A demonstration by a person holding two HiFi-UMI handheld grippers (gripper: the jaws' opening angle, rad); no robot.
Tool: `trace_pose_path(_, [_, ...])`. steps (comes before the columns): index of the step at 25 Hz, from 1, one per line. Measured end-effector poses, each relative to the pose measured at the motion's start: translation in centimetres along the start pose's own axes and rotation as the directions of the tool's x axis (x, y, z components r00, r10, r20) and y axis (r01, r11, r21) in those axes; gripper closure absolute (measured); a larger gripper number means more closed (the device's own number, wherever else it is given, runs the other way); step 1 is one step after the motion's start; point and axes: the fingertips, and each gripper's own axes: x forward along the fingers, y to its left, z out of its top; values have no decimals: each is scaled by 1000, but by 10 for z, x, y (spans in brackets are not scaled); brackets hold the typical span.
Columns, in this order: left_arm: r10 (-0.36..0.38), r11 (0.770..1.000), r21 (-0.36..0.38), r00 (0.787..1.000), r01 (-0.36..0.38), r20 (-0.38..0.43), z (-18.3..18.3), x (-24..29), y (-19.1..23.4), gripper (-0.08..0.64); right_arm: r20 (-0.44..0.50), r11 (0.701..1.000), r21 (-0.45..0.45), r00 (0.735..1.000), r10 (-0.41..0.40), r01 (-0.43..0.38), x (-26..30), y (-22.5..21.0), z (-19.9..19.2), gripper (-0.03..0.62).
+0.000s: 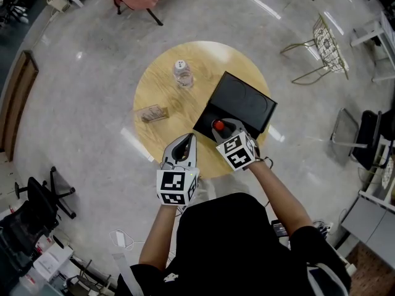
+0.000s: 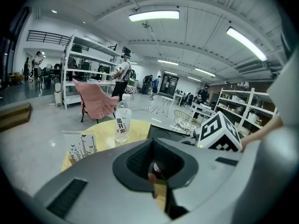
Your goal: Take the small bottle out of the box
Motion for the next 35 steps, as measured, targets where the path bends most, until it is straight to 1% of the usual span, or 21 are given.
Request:
trace_pose_path(9, [-15, 1000, 14, 1000, 15, 27, 2, -18, -8, 552, 33, 998, 9, 998, -61, 61, -26, 2, 8, 454])
trace_pose_path(13, [-36, 999, 27, 998, 34, 45, 6, -30, -18, 552, 71, 995, 47, 993, -96, 92, -46, 2, 14, 454])
trace_pose_path(17, [-51, 998, 31, 995, 48, 82, 15, -50, -28, 552, 120, 989, 100, 985, -124, 112, -71, 9, 22, 454])
trace_pose_path(22, [-60, 997, 58, 990, 53, 127, 26, -76, -36, 552, 175, 982, 136, 973, -152, 129, -103, 21, 32, 454])
trace_pose_path(24, [-61, 996, 67, 987, 52, 146, 30, -89, -41, 552, 199, 978, 159, 966, -164, 133, -117, 26, 34, 454])
trace_pose_path(27, [-72, 995, 84, 982, 58, 172, 35, -105, -48, 552, 240, 972, 171, 951, -197, 159, -136, 32, 40, 454])
trace_pose_path(35, [-107, 988, 136, 967, 77, 232, 45, -152, -63, 552, 327, 959, 215, 912, -250, 186, -188, 58, 52, 454])
